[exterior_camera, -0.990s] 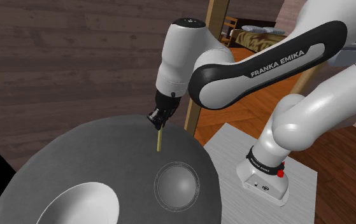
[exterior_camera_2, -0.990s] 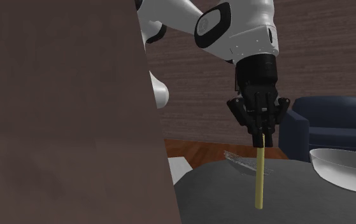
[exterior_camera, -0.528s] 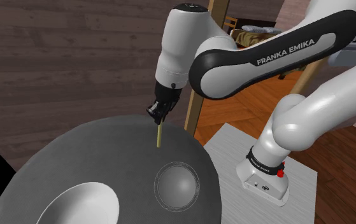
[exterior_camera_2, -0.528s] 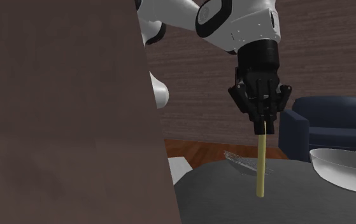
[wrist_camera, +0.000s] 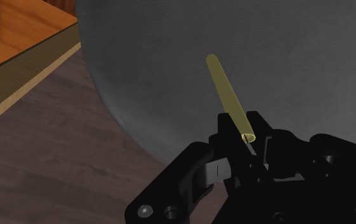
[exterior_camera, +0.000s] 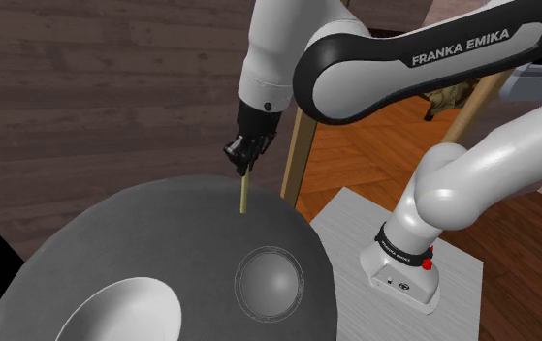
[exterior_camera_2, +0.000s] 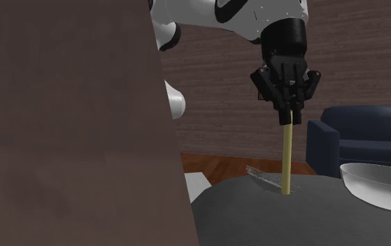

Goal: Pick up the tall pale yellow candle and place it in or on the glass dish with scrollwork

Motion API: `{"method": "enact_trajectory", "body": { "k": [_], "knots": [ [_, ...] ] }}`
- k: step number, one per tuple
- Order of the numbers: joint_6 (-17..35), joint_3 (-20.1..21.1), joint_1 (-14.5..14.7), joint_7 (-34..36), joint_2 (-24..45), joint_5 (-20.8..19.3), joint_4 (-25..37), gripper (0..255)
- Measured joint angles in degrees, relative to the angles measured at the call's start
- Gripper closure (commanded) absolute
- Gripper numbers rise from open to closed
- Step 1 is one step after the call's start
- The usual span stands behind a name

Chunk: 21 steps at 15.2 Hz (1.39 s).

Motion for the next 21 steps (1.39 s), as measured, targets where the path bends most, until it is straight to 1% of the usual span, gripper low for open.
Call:
{"method": "enact_trajectory", "body": {
  "k": [8,10,15,21],
  "knots": [
    [-6.65,-1.73,-0.01,-0.68,-1.87,-0.42,4.79,255],
    [-8.46,-1.4,0.95,0.23,-3.71,0.27,4.88,255],
    [-14.91,0.16,4.35,4.04,-9.49,2.65,5.91,255],
    [-23.67,2.8,8.3,10.08,-15.12,5.46,9.63,255]
  ]
}}
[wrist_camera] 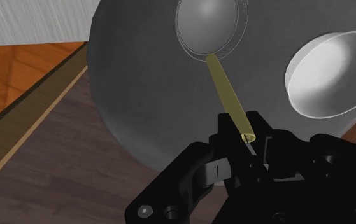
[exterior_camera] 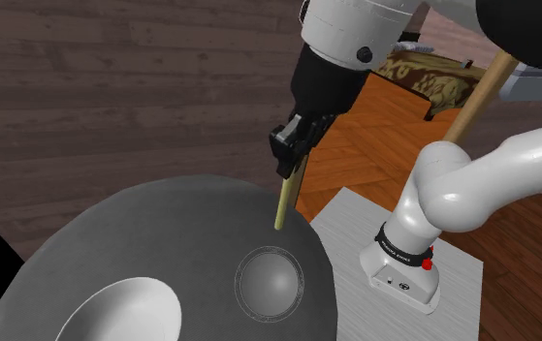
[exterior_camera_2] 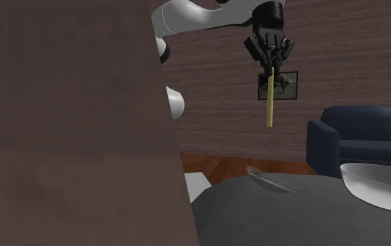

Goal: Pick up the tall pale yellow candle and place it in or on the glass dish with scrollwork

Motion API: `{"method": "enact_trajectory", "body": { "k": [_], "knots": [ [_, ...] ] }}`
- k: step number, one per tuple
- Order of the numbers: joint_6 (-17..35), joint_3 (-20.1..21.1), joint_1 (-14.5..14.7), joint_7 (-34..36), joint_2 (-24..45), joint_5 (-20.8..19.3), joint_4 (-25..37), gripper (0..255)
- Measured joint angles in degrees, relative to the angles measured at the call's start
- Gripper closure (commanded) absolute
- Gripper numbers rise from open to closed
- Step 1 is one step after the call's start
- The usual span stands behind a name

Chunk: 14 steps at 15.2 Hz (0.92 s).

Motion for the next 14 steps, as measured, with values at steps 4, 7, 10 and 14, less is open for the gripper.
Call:
{"method": "enact_trajectory", "body": {
  "k": [4,7,10,14],
  "knots": [
    [-0.6,0.79,0.97,1.22,-1.32,0.9,-0.62,255],
    [0.95,1.42,1.36,1.4,-1.75,1.5,-2.61,255],
    [3.36,2.12,1.69,1.29,-2.02,2.18,-5.31,255],
    [6.13,3.23,2.18,1.43,-2.24,3.13,-8.26,255]
  ]
}}
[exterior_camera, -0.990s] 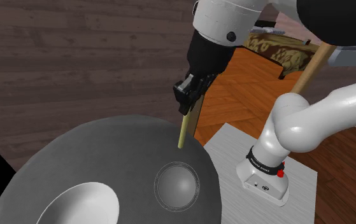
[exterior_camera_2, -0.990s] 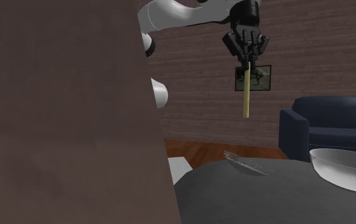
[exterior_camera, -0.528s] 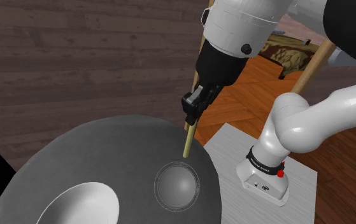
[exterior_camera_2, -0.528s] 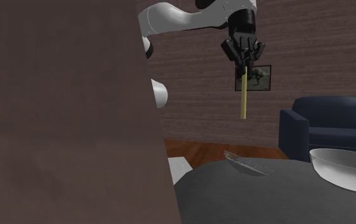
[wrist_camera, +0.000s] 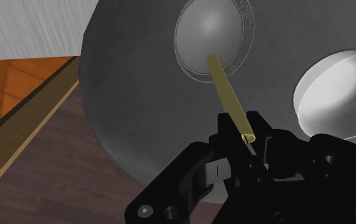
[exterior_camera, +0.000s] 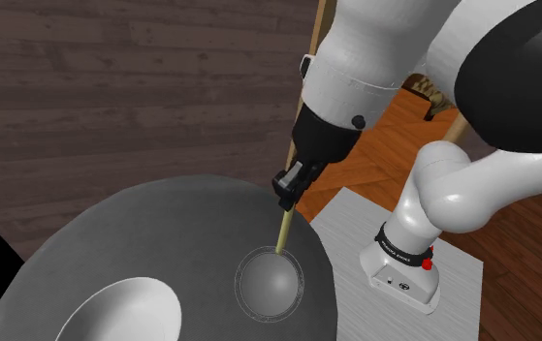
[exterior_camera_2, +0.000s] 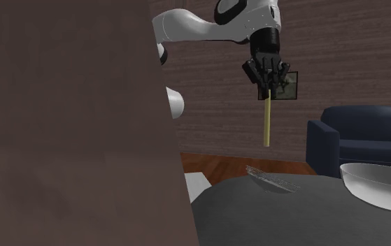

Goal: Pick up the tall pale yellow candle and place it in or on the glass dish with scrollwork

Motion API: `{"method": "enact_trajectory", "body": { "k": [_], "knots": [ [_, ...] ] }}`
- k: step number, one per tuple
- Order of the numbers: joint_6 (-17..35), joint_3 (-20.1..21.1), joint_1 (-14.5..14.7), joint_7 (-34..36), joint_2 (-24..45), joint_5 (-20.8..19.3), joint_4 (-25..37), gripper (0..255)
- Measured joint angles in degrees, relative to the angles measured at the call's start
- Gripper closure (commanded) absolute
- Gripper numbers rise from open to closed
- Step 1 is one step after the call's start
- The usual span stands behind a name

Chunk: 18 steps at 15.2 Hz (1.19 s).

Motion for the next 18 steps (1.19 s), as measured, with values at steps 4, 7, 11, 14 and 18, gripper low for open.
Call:
{"method": "enact_trajectory", "body": {
  "k": [4,7,11,14,18],
  "knots": [
    [3.1,1.3,0.34,0.13,0.22,0.98,-2.85,255],
    [5.24,2.07,0.61,0.08,0.32,1.66,-4.91,255],
    [8.31,3.65,0.91,0.43,0.96,2.74,-7.3,255],
    [11.07,4.81,0.84,0.39,1.88,3.44,-9.12,255],
    [11.56,5.12,0.98,0.52,1.92,3.68,-9.54,255]
  ]
}}
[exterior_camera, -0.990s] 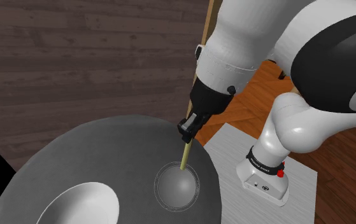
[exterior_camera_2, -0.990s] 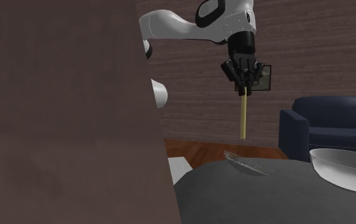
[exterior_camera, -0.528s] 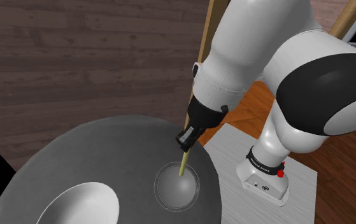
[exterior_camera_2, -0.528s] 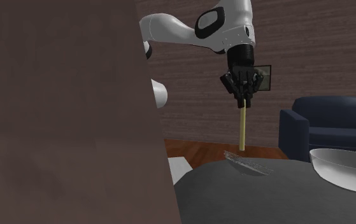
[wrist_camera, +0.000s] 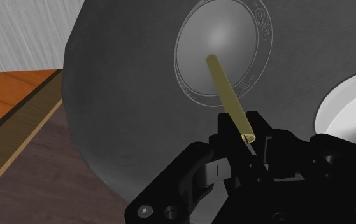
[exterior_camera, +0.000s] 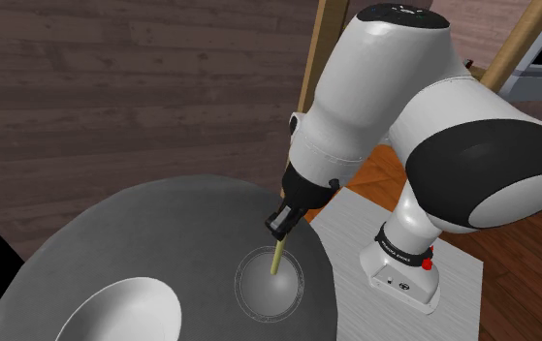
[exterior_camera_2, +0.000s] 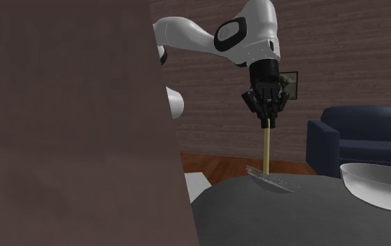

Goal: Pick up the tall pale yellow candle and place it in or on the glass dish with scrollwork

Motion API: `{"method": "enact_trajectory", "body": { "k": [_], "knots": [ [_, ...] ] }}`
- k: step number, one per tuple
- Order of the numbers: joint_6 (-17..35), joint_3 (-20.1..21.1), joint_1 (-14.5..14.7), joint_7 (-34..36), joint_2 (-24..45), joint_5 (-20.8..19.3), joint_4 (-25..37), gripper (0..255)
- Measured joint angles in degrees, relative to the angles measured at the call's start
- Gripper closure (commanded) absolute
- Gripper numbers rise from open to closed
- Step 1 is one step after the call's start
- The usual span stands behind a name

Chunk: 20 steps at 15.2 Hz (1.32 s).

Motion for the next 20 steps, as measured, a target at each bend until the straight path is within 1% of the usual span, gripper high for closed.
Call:
{"method": "enact_trajectory", "body": {
  "k": [2,3,9,14,16,20],
  "knots": [
    [0.02,0.02,0.02,0.01,-0.01,0.02,-0.03,255],
    [0.02,0.02,0.02,0.01,-0.01,0.02,-0.03,0],
    [0.02,0.02,0.02,0.01,-0.01,0.02,-0.03,0],
    [-6.87,-2.71,0.33,0.31,-2.27,-1.62,4.64,0],
    [-7.81,-3.13,0.46,0.32,-2.7,-1.8,5.08,0],
    [-8.1,-3.25,0.43,0.31,-2.73,-1.9,5.31,0]
  ]
}}
